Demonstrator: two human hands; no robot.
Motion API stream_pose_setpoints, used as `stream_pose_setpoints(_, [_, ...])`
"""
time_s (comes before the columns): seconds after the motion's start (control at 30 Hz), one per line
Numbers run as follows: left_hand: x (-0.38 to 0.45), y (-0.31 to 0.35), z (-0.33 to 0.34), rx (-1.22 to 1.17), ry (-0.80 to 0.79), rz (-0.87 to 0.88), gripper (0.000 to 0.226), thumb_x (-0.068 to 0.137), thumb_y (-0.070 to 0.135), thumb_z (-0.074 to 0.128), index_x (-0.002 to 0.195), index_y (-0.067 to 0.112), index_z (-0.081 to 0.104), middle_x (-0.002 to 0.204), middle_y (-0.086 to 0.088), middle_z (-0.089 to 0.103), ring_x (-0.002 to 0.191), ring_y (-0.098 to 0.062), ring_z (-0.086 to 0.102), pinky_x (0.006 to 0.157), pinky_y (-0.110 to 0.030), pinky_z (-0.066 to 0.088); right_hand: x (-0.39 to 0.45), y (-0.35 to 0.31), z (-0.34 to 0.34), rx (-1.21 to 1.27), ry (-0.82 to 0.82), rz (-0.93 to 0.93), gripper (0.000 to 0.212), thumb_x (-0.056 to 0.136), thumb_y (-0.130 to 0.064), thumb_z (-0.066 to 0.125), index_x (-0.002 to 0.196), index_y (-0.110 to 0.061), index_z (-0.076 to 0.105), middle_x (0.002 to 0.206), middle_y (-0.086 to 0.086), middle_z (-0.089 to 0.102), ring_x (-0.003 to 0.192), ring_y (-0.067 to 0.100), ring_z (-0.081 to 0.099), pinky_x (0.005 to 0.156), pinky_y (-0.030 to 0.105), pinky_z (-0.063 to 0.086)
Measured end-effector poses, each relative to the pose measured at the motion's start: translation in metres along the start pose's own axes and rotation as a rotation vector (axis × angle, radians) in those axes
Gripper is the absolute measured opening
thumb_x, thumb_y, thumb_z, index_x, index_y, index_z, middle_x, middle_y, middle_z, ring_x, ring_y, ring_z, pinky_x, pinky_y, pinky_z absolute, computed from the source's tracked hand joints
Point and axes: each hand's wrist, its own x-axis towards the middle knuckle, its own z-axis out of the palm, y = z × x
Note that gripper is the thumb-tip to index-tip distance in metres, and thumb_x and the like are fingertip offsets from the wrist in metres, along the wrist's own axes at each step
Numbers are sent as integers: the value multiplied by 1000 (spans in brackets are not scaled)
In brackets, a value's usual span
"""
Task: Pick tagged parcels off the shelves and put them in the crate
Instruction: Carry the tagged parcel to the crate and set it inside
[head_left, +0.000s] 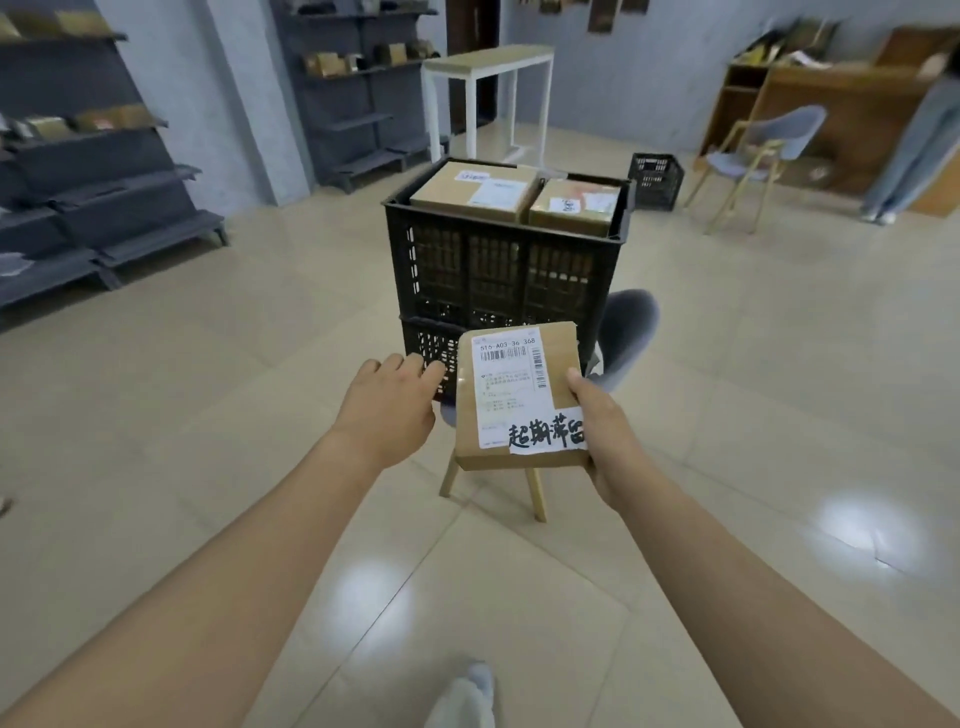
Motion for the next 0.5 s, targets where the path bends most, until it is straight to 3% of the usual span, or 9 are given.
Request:
stream_pose_setpoints(0.07, [55, -24, 12, -13, 7, 7, 28, 69, 14, 69, 97, 13, 64, 83, -7, 63, 77, -32, 63, 65, -38, 46, 51, -22, 17, 18, 19, 17, 37, 97, -49, 49, 118, -22, 63, 93, 1, 79, 83, 19, 76, 75, 33, 58])
stream_pose_setpoints(0.13, [109, -50, 19, -15, 11, 5, 28, 71, 14, 69, 99, 13, 64, 85, -7, 64, 79, -32, 63, 67, -39, 47, 97, -50, 33, 39, 33, 23, 39, 97, -48, 49, 120, -19, 63, 96, 3, 78, 84, 20, 76, 73, 32, 59])
stream_pose_setpoints(0.27, [212, -83, 24, -67, 72, 23, 28, 84, 21, 60, 111, 15, 57, 103, -6, 63, 97, -29, 60, 79, -41, 45, 178, -105, 42, 70, 57, 6, 38, 99, -48, 47, 118, -20, 63, 83, -5, 78, 67, 8, 74, 57, 23, 53])
stream_pose_setpoints(0.37, [283, -92, 28, -78, 106, 77, 31, 88, 25, 56, 117, 16, 55, 110, -5, 62, 104, -28, 59, 84, -39, 44, 236, -147, 38, 99, 115, -26, 36, 99, -48, 47, 117, -22, 63, 75, -9, 75, 61, 6, 70, 59, 24, 50])
stream_pose_setpoints(0.5, [371, -101, 43, -79, 121, 105, 30, 88, 25, 54, 116, 14, 54, 109, -8, 62, 101, -30, 58, 82, -42, 45, 318, -200, 33, 130, 198, -61, 42, 99, -49, 46, 130, -23, 56, 105, 1, 75, 85, 17, 73, 75, 33, 59])
